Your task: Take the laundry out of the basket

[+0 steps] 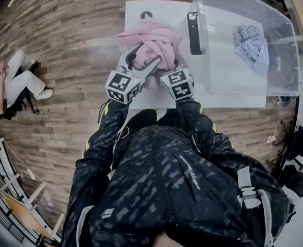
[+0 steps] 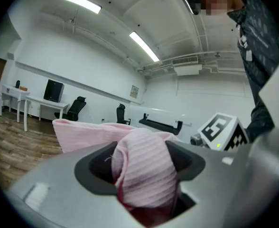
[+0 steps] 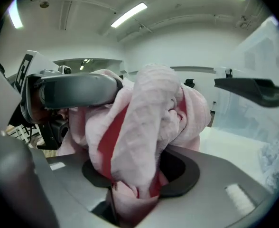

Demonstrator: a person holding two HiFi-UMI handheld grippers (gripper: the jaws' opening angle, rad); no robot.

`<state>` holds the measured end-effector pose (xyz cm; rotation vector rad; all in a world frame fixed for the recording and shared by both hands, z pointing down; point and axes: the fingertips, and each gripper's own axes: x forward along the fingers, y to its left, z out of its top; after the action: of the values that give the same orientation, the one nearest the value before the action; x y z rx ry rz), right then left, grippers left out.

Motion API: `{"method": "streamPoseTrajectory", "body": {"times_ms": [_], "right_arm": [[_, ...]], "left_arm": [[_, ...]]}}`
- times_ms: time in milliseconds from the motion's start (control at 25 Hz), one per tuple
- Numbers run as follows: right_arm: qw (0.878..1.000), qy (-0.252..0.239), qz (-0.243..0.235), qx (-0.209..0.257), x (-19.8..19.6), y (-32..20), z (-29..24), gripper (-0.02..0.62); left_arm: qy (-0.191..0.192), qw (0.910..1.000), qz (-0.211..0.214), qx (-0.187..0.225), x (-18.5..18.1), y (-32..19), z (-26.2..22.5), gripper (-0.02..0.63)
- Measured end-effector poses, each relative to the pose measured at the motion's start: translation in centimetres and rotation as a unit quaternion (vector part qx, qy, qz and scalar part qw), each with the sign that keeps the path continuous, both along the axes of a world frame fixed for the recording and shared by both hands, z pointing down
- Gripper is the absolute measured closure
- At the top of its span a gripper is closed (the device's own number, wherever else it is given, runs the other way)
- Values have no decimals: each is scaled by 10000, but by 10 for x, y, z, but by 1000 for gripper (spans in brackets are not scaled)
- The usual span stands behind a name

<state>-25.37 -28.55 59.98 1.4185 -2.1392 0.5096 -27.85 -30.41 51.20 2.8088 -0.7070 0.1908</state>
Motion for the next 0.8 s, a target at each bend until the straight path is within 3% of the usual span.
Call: {"method": "streamPoseTrajectory", "body": {"times_ms": [440,800], "right_arm": [[9962,88,314,-813,14,21,61,362],[9936,206,515,-989,23,33,52,267]], "left_arm": [[-201,9994,-124,-271,-33,20,21,302],[-200,9994,-199,-177,-42,29,15,304]]}}
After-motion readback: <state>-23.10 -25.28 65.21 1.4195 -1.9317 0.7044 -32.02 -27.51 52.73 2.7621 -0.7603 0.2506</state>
